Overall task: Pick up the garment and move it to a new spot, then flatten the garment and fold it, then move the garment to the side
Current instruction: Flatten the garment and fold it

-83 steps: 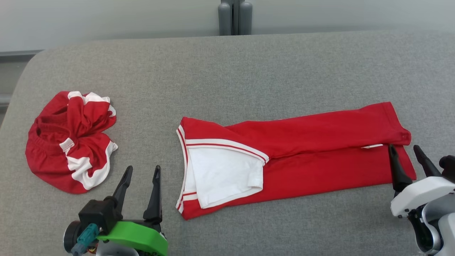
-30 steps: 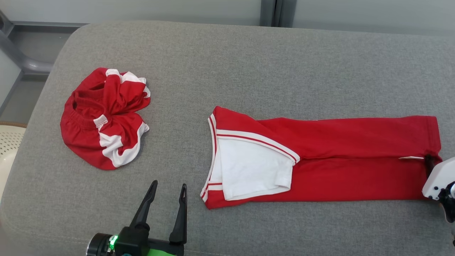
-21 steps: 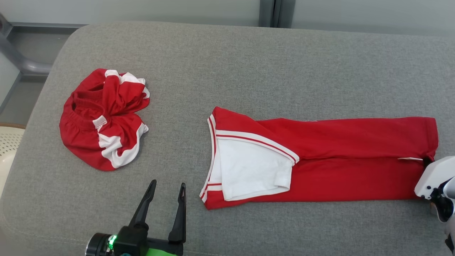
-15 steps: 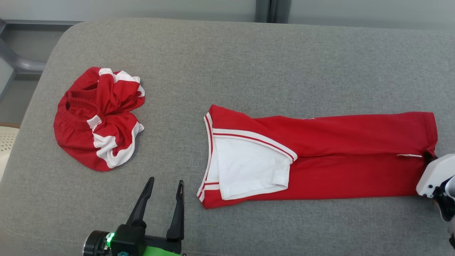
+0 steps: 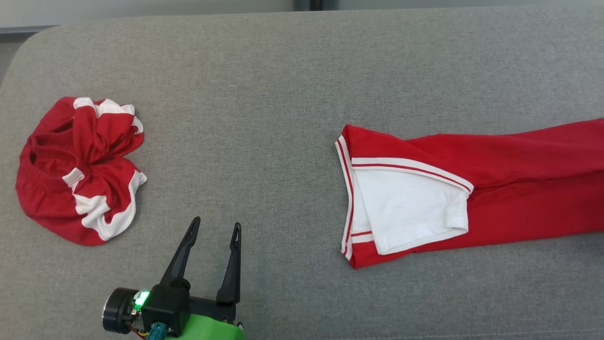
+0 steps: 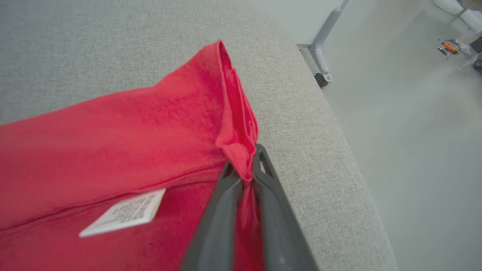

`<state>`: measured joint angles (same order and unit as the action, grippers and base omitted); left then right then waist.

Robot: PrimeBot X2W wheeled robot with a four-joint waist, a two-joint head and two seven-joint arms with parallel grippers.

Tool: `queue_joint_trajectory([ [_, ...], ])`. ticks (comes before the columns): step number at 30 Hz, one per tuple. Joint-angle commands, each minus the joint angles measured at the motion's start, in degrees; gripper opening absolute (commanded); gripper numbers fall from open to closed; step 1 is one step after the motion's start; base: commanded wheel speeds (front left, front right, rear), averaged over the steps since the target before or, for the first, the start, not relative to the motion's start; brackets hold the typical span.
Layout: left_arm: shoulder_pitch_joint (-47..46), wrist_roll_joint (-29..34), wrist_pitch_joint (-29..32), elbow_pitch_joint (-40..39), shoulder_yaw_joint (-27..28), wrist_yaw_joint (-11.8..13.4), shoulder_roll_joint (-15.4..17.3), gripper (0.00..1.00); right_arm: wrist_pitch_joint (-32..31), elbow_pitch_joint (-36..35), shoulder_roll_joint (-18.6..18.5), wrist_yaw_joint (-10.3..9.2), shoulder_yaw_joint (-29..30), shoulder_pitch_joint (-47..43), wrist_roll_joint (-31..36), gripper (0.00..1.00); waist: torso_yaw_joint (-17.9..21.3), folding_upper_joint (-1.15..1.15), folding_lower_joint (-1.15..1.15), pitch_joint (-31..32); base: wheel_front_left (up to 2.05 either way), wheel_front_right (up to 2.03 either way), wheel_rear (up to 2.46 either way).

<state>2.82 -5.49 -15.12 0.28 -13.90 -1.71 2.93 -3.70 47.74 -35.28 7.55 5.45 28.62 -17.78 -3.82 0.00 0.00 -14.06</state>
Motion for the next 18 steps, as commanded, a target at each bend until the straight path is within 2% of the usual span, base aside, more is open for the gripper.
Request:
queue_joint_trajectory([
  [1,-0.77,0.81,-0.02,0.10,0.30,-0.31,-0.02,1.00,-0.85,-1.51,-0.33,-0.11,0.40,0.90,0.25,0.00,1.64,0.00,0.00,-0.31,0.00,0.00,0.00],
  [5,-0.40,0.75,-0.02,0.49,0.48,-0.45,-0.02,1.00,-4.68,-8.00,-0.22,-0.11,0.11,-0.11,0.62,0.00,2.73,0.00,0.00,0.47,0.00,0.00,0.00],
  [10,0.04,-0.18,-0.02,1.09,-0.45,-0.23,-0.01,1.00,-10.74,-19.88,2.23,-0.11,0.98,-3.34,2.14,0.00,3.10,0.00,0.00,1.94,0.00,0.00,0.00],
  [13,-0.03,-0.65,-0.02,1.27,-0.93,0.18,-0.01,1.00,-14.25,-27.99,4.49,-0.10,2.56,-5.94,3.68,0.00,2.68,0.00,0.00,2.66,0.00,0.00,0.00],
  [18,0.21,-1.75,-0.02,1.56,-1.95,0.75,0.00,1.00,-20.25,-42.36,10.50,-0.10,4.77,-11.21,6.86,0.00,1.22,0.00,0.00,3.74,0.00,0.00,0.00],
])
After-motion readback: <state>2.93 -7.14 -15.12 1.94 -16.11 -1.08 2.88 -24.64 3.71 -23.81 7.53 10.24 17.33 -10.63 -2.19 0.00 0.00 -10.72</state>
